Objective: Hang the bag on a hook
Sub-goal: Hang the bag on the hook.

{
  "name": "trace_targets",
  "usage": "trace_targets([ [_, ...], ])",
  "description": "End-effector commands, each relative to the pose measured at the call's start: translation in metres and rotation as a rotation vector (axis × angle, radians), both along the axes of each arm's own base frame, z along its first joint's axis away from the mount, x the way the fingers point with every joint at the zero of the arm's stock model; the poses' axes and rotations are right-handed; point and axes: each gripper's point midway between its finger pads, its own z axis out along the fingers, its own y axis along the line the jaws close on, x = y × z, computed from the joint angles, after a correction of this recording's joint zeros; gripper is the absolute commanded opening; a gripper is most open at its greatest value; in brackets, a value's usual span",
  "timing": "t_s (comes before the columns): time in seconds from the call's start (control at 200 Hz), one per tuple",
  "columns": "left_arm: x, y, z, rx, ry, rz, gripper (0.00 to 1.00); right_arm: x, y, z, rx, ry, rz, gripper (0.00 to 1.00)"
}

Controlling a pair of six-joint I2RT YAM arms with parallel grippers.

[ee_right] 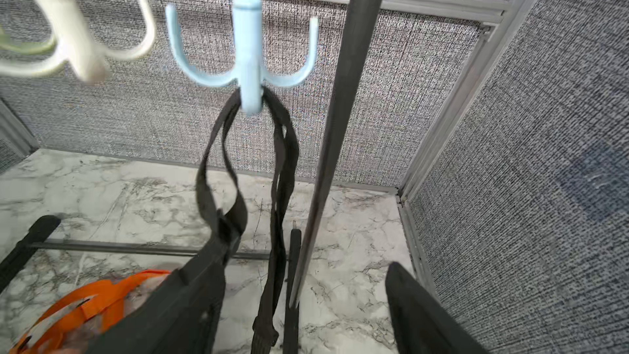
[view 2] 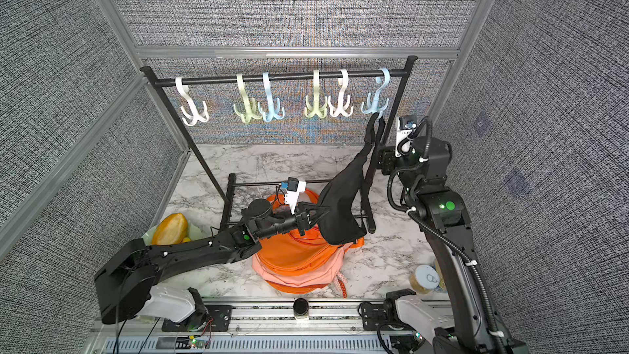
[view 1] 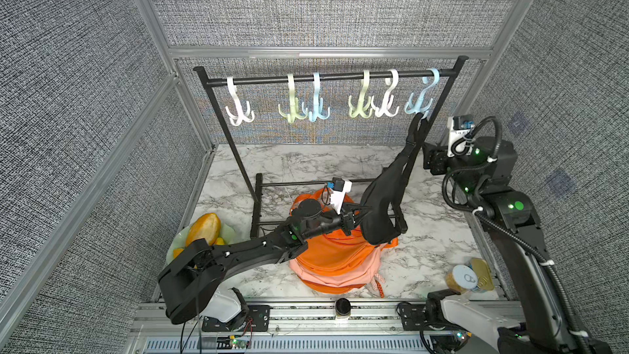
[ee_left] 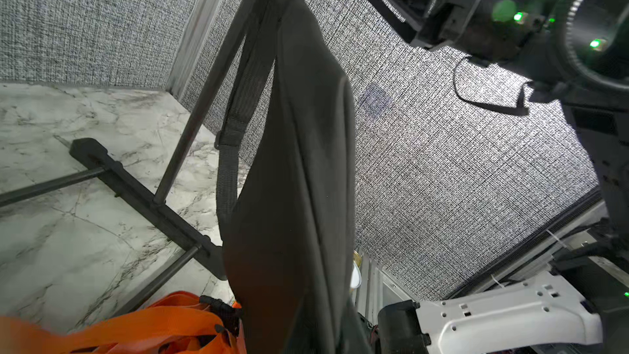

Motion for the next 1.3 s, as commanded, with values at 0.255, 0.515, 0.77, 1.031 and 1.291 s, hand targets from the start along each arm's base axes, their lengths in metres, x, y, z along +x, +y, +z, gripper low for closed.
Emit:
trace_targets([
  [0.255, 0.040, -0.041, 0.002, -0.135, 0.033, -0.072, 0.06, -0.033, 0.008, -0.060, 0.069, 0.087, 0.018, 0.78],
  [0.515, 0.090, -0.065, -0.024, -0.170, 0.111, -0.089, 0.11, -0.043, 0.007, -0.071, 0.080, 0.091, 0.011, 0.78],
  [0.77, 0.132, -0.072, -0.045, -0.122, 0.146, -0.080, 0.53, -0.045, 0.014, -0.088, 0.095, 0.120, 0.021, 0.78],
  [1.031, 0.151, -0.062, -0.060, 0.120, 0.063, 0.028, 0.99, -0.063, 0.009, -0.100, 0.088, 0.121, -0.001, 0.89],
  [1.291, 0.154, -0.044, -0.048, 0.221, 0.027, 0.077, 0.99, -0.080, 0.014, -0.102, 0.126, 0.108, 0.044, 0.99],
])
